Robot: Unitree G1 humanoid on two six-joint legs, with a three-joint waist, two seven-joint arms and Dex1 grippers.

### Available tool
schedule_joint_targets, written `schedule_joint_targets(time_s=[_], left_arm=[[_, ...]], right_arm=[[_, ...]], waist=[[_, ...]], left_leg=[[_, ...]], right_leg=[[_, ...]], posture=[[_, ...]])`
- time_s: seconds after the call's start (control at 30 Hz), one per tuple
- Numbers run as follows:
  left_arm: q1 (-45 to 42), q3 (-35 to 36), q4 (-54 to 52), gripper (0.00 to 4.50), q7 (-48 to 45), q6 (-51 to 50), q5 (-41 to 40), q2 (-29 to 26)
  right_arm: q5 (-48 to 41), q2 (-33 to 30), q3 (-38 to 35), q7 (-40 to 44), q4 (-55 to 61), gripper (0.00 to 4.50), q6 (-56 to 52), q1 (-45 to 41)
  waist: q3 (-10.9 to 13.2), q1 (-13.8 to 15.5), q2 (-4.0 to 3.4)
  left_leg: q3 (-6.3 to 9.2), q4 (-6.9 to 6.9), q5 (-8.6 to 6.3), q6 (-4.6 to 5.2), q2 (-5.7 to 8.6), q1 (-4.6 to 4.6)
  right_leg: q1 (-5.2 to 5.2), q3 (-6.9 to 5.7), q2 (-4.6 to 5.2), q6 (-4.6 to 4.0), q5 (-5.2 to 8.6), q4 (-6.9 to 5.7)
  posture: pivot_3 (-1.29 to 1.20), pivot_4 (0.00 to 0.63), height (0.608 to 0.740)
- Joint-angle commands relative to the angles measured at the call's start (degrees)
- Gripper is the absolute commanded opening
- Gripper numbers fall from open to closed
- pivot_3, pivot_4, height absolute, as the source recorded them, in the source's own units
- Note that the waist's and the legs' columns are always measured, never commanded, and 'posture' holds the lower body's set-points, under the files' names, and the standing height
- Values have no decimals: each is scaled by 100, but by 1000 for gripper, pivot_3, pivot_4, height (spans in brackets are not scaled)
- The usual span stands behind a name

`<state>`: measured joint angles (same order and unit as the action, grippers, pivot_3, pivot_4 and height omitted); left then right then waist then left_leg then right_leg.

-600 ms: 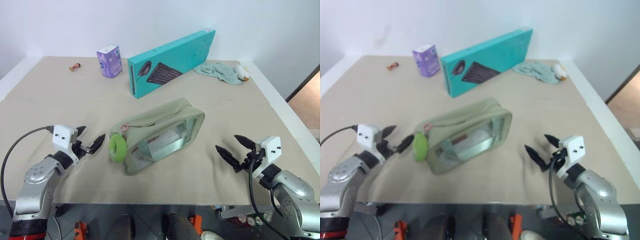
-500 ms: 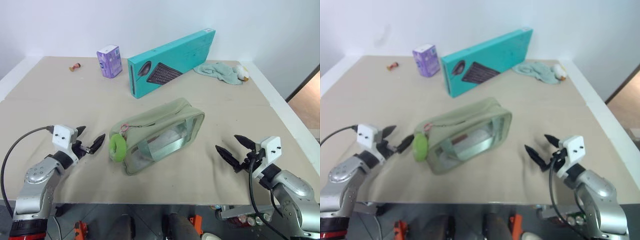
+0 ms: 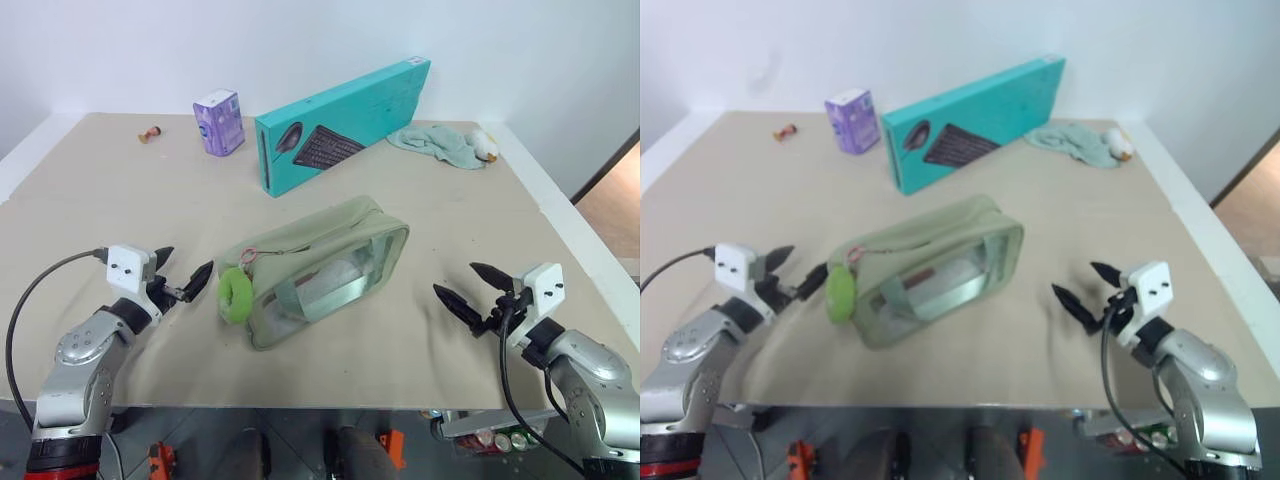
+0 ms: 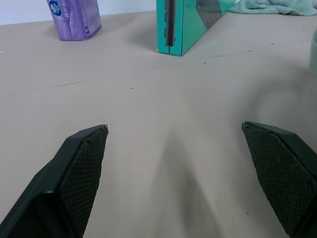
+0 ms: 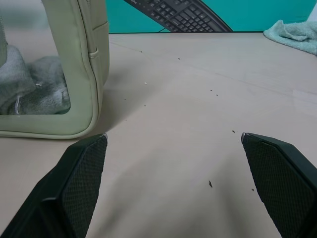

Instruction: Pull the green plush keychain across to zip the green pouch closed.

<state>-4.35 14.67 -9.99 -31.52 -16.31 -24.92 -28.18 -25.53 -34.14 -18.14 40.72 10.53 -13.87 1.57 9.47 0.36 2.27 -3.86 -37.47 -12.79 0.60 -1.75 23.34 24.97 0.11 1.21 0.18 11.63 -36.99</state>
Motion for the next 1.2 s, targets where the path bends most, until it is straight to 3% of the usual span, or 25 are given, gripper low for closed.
schedule_joint_targets(time_s=[0.03,0.23,0.37,0.53,0.73,1.0,1.2], left_arm=[[-476,617,-75,4478,-681,-34,-711,-506],[-1486,850,-30,4478,-2401,-1425,-2232,-2080],[-1891,759,-216,4478,-2826,-2025,-2741,-2555],[-1913,602,-756,4478,-2966,-2481,-3237,-2504],[-1693,236,-1276,4478,-2875,-2255,-3040,-2087],[-1671,10,-1342,4478,-2845,-1971,-2779,-1869],[-1850,-100,-1155,4478,-2877,-1771,-2579,-1751]], right_arm=[[-30,-100,-86,2,126,4500,-8,-89],[-32,-184,-18,45,107,4500,-164,-297],[-21,-217,0,116,36,4500,-178,-405],[-61,-237,50,263,9,4500,-210,-514],[-291,-324,277,401,619,4500,-575,-730],[-731,-1490,346,1368,896,4500,-1077,-1752],[-789,-1500,901,1745,582,4500,-1218,-2761]], waist=[[2,0,3],[8,-11,8],[9,-12,10],[9,-9,10],[9,-13,9],[16,-2,5],[19,-12,10]], left_leg=[[0,0,0,0,0,0],[-4,-2,0,0,0,0],[-16,2,-2,2,5,1],[-12,3,-4,1,5,1],[-7,2,-3,-1,2,-4],[-12,-3,-2,-2,8,-2],[-6,-3,-2,-1,4,-1]], right_leg=[[1,-1,-2,-1,1,0],[4,-15,-7,-5,-1,-3],[6,-6,0,6,6,-2],[5,-6,-1,6,9,-2],[3,2,-7,4,7,-9],[4,3,-6,5,3,-7],[5,3,-12,2,4,-7]], posture=[[0,150,740],[0,150,740],[0,150,740],[0,150,740],[0,150,740],[0,150,740],[0,150,740]])
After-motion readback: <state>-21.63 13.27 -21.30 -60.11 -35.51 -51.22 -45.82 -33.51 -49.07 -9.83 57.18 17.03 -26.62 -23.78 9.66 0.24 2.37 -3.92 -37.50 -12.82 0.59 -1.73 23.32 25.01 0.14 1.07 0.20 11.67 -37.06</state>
